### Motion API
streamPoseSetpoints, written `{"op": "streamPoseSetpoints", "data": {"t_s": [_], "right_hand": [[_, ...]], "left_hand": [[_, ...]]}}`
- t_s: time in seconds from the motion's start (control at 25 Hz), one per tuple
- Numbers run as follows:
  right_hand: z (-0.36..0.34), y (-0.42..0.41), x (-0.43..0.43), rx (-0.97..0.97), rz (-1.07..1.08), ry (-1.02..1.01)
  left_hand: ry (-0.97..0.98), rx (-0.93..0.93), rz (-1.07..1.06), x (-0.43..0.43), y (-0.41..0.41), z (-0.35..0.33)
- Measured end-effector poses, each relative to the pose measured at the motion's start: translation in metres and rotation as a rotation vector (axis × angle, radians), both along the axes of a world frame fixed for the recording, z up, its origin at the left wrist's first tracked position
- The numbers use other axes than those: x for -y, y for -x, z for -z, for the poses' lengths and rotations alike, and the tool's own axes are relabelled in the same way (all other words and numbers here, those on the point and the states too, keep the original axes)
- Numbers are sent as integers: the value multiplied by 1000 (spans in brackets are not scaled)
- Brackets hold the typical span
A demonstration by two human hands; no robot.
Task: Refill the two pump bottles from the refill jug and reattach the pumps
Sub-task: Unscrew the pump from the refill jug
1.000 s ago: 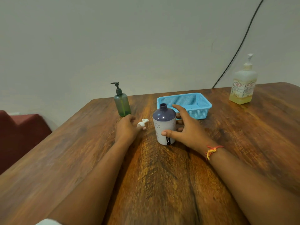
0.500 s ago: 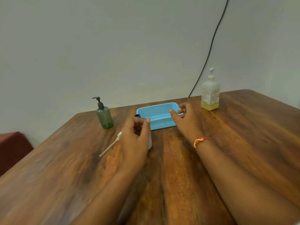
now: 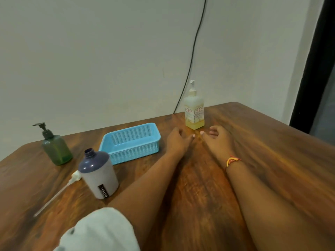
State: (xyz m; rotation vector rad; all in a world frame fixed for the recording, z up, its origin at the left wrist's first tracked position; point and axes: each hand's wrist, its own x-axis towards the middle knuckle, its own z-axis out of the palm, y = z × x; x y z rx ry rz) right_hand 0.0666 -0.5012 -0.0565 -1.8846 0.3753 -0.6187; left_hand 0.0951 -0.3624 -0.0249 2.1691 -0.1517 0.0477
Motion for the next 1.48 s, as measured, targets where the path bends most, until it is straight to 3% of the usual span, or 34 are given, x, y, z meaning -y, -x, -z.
{"op": "streamPoseSetpoints", "data": {"t_s": [0.24, 0.6, 0.84, 1.16, 1.48], "right_hand": [[22, -19, 1, 84, -41, -100], [17, -17, 1, 73, -9, -78], [8, -7, -6, 6, -85, 11], [-20, 48, -53, -27, -587, -72], [-10, 73, -130, 24, -709, -135]], "left_hand": [[248, 89, 35, 46, -54, 0], [296, 61, -54, 62, -96, 15], [300, -19, 23, 17, -32, 14], [201, -57, 97, -82, 84, 15], [235, 79, 165, -169, 140, 22]]}}
